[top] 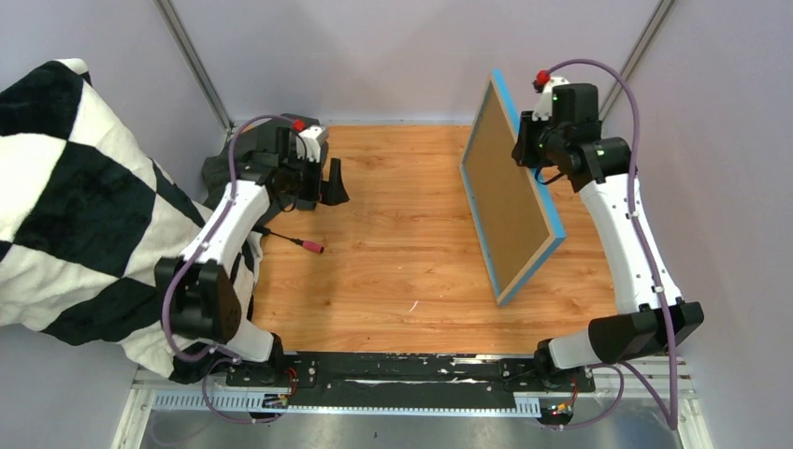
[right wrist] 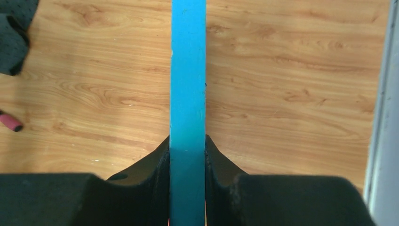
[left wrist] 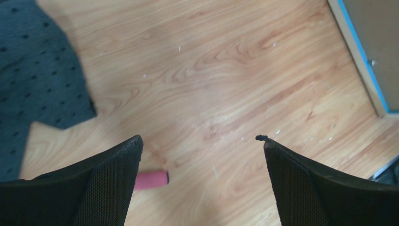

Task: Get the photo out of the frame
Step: Turn over the photo frame at the center of the board.

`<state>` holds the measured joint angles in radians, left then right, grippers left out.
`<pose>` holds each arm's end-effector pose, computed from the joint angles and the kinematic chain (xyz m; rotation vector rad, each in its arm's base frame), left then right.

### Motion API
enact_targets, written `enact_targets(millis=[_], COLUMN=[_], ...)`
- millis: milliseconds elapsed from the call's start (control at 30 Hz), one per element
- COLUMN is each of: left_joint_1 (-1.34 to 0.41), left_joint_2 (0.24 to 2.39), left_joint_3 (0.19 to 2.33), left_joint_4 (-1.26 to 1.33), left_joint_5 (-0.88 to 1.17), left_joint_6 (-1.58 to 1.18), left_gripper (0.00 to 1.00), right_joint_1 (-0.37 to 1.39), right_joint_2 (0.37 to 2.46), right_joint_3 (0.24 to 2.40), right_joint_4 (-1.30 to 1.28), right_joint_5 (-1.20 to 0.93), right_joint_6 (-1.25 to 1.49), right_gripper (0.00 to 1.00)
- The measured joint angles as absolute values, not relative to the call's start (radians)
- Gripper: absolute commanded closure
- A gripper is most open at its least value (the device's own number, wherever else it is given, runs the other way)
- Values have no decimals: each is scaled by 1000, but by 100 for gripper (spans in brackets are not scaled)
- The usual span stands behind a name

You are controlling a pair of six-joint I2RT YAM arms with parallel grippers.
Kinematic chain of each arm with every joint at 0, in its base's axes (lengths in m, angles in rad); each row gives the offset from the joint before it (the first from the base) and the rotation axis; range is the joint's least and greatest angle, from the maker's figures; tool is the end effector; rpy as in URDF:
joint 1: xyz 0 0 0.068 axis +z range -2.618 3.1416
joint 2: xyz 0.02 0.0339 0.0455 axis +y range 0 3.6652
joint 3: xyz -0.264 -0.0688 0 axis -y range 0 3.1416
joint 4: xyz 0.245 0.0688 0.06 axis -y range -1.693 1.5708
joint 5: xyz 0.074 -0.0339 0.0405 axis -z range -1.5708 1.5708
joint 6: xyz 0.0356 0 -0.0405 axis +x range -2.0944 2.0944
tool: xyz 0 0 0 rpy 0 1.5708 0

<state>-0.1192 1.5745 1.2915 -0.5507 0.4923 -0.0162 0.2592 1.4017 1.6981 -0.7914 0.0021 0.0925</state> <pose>0.3394 -0.0576 0.2887 0.3506 2.3477 -0.6540 0.2792 0.0740 0.4506 -0.1713 2.0657 0.2142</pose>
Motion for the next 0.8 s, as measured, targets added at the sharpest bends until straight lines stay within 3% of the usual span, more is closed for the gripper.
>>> enact_targets(millis=[267, 567, 800], left_joint_1=[-119, -114, -113], left_joint_2=[1297, 1211, 1224], left_joint_3=[1148, 972, 955], left_joint_4=[-619, -659, -666], left_joint_5=[356, 234, 210], left_joint_6=[140, 251, 273], left_gripper=[0, 0, 0], right_joint_1=[79, -101, -186], right_joint_2=[1387, 1263, 1266], right_joint_3=[1632, 1275, 974], right_joint_4=[-752, -444, -303], right_joint_5=[-205, -406, -587], right_joint_6=[196, 301, 402], right_gripper=[100, 100, 100])
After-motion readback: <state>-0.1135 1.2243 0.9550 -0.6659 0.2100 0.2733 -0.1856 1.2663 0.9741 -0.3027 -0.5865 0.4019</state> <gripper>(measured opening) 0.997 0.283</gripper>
